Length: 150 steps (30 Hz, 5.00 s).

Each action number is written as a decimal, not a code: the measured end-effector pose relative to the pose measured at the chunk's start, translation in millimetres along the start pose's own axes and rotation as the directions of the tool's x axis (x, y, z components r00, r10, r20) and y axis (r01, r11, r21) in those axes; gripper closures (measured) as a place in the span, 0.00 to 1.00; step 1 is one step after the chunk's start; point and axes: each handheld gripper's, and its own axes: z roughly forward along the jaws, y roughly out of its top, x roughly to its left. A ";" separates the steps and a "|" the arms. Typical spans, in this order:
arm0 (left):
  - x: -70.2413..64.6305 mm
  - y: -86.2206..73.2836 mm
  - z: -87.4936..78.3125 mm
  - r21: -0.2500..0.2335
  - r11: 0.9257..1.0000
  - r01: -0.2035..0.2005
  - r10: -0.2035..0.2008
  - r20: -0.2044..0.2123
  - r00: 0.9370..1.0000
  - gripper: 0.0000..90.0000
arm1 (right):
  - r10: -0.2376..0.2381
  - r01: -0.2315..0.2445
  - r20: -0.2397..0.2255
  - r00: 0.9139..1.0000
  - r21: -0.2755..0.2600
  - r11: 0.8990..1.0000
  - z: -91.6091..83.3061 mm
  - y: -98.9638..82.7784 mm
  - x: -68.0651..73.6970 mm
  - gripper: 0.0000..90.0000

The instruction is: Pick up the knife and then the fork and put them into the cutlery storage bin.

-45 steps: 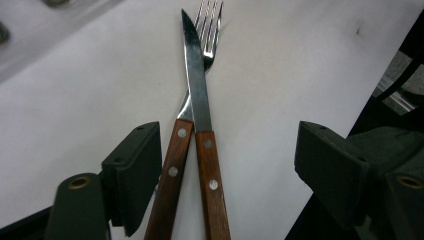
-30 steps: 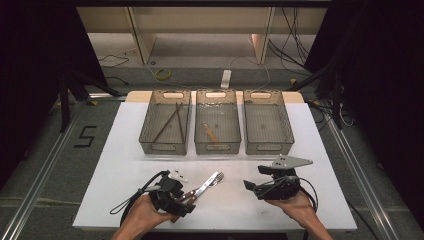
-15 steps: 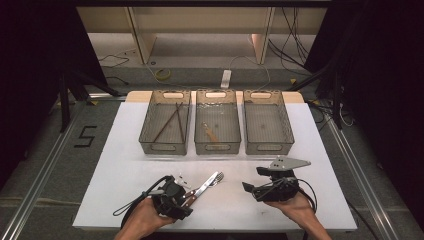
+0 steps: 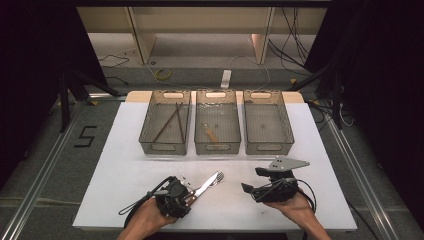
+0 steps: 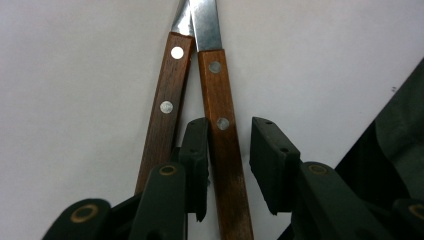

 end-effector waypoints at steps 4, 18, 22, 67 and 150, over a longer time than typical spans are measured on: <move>-0.8 0.2 1.3 0.001 1.000 0.002 -0.002 -0.015 1.000 0.79 | -0.001 0.001 0.000 1.000 -0.001 1.000 -0.1 0.1 0.2 0.29; 5.5 1.4 0.8 0.009 0.999 0.033 -0.033 0.010 0.999 0.83 | -0.001 0.001 -0.011 1.000 0.005 1.000 0.4 0.0 0.1 0.30; 8.7 1.3 0.6 0.007 0.999 0.050 -0.050 0.033 0.998 0.84 | -0.001 0.001 -0.013 1.000 0.006 1.000 0.4 -0.1 0.1 0.30; -3.6 30.9 -41.8 -0.441 0.892 0.101 -0.058 0.109 0.992 0.84 | 0.196 -0.203 -0.197 0.961 -0.019 0.979 25.2 23.7 17.7 0.34; 32.3 -3.8 -61.2 -0.514 0.857 0.041 -0.042 0.010 0.999 0.23 | 0.316 -0.315 -0.009 0.949 0.047 0.948 -16.1 98.6 -90.0 0.90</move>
